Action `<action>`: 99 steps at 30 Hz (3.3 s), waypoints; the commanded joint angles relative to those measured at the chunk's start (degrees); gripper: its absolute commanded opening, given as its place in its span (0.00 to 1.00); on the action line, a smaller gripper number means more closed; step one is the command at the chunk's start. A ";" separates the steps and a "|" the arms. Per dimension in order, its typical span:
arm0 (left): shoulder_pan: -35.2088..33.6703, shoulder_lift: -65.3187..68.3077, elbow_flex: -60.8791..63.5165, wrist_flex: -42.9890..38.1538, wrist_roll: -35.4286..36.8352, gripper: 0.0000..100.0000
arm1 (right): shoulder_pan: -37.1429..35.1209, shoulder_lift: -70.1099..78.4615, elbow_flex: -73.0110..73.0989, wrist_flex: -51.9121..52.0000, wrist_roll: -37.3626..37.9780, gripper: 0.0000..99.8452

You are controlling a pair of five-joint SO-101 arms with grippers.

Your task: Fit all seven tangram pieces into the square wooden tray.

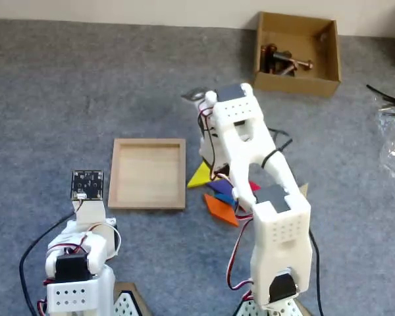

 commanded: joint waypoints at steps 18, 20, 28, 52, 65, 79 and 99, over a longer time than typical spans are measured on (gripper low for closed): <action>-0.48 0.40 1.19 0.44 0.18 0.00 | -2.68 -0.40 -2.77 1.45 -20.22 0.04; -0.48 0.40 1.19 0.44 0.18 0.00 | -4.18 -0.57 -1.98 3.03 -14.15 0.04; -0.48 0.40 1.19 0.44 0.18 0.00 | -6.73 -0.48 2.42 3.30 13.89 0.04; -0.48 0.40 1.19 0.44 0.18 0.00 | -13.76 -0.40 3.38 2.42 29.36 0.04; -0.48 0.40 1.19 0.44 0.18 0.00 | -14.99 0.22 3.47 -4.53 29.19 0.04; -0.48 0.40 1.19 0.44 0.18 0.00 | -13.76 8.75 -3.74 -4.44 29.10 0.04; -0.48 0.40 1.19 0.44 0.18 0.00 | 2.86 9.01 -5.58 -12.18 29.19 0.04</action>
